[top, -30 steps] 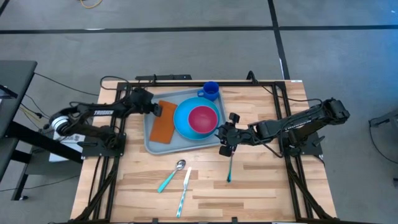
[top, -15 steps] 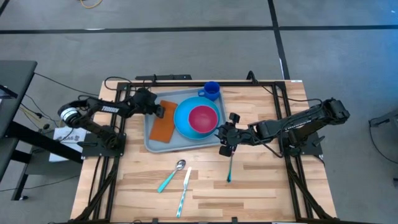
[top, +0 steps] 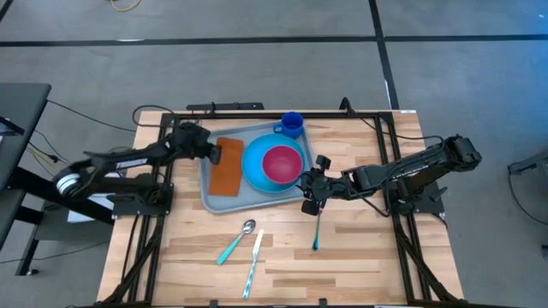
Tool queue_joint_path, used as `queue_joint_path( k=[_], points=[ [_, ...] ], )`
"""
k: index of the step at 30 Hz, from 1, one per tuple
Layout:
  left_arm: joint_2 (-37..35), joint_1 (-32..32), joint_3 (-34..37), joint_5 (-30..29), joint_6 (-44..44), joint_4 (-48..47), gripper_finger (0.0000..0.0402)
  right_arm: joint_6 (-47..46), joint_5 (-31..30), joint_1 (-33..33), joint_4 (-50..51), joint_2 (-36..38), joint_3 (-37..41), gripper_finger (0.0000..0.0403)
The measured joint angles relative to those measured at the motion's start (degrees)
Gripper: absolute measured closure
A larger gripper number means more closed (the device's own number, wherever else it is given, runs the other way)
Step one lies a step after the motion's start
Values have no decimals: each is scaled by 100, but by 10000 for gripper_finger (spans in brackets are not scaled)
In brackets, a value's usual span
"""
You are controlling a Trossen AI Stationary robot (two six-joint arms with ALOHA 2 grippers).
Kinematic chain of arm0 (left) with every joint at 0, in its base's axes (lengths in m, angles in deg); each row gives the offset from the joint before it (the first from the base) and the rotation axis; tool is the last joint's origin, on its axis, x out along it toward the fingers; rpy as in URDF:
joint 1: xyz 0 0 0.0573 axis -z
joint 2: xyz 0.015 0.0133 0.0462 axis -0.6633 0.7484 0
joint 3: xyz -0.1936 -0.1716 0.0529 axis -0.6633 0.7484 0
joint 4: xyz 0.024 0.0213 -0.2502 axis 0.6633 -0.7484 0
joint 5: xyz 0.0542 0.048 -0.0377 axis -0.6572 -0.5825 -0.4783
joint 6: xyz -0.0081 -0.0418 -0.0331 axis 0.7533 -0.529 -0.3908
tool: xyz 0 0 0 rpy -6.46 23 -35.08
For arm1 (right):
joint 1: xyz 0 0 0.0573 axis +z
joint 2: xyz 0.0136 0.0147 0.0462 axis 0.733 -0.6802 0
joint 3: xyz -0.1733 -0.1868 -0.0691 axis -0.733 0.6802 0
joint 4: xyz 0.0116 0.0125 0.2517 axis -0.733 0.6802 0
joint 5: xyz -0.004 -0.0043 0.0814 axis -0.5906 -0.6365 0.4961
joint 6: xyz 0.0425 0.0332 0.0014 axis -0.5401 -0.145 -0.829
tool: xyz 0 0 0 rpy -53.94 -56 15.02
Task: Set up tray
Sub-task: Put the brown napkin on the gray tray
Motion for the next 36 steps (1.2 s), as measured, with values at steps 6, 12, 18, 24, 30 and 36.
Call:
queue_joint_path(
  k=[6,12,18,24,30,36],
  points=[
    [-700,811,1,-1740,-214,-1864,401,-115,2,3,2,0,0,276],
    [-869,1879,0,-1587,488,-984,401,-105,0,-3,0,0,0,276],
    [-867,2163,0,-2261,567,-960,401,-3,-2,-105,-2,0,0,276],
    [-867,2530,0,-3084,1106,-944,401,48,-2,-190,-2,0,0,276],
    [-867,3033,0,-3564,1635,-921,401,52,-1,-190,0,0,0,276],
    [-867,3709,0,-3953,1671,-908,401,51,0,-190,-2,0,0,276]
  ],
)
